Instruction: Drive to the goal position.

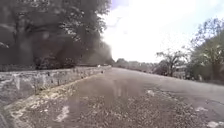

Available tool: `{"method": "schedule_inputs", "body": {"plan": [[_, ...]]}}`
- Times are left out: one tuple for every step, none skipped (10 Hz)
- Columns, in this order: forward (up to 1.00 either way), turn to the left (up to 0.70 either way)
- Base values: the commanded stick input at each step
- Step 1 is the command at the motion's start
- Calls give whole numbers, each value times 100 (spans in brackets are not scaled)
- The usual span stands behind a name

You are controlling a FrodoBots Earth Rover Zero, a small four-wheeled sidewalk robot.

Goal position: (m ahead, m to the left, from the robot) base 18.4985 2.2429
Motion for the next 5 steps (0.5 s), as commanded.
{"method": "schedule_inputs", "body": {"plan": [[70, 0], [70, 0], [70, 0], [70, -35], [70, -18]]}}
